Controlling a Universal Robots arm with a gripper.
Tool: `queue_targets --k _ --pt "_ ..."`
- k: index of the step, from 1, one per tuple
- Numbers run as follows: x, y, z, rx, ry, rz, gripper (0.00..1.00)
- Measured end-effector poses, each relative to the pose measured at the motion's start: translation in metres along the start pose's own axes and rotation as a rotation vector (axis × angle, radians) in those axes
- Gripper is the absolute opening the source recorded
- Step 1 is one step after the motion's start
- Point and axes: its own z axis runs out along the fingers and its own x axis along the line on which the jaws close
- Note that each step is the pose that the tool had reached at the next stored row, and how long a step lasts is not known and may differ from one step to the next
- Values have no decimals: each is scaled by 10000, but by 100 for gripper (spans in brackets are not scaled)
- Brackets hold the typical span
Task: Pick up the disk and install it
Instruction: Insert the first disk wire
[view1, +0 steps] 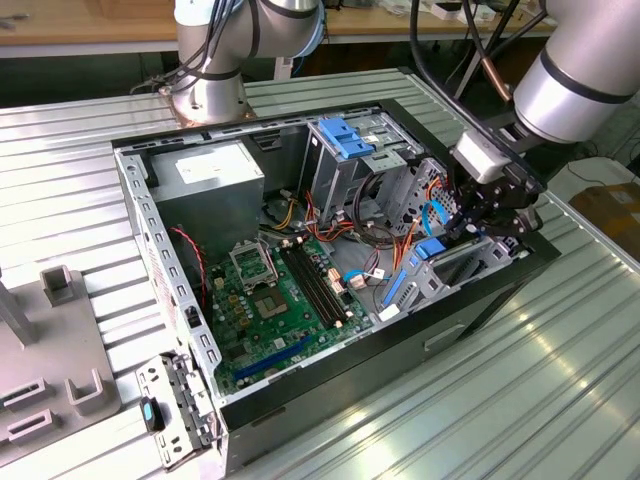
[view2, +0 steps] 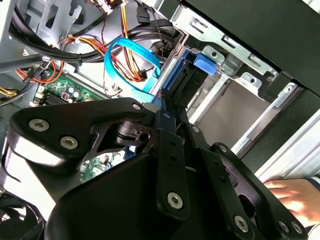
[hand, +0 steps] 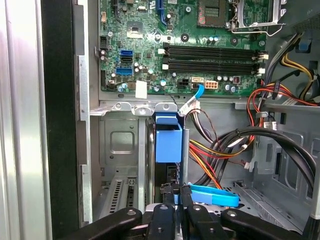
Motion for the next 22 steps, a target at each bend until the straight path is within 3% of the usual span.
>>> queue_targets --k 6,8,9,12,15,17,22 --pt "0 0 5 1 -9 1 17" --pt "0 0 5 1 -9 0 23" --pt "0 0 2 0 -3 0 35" --pt "0 0 1 0 -2 0 42" --pt "-5 -5 -55 0 -2 0 42" --pt "-14 -14 -157 1 -3 0 42" --pt "-26 -28 -312 1 -3 0 42"
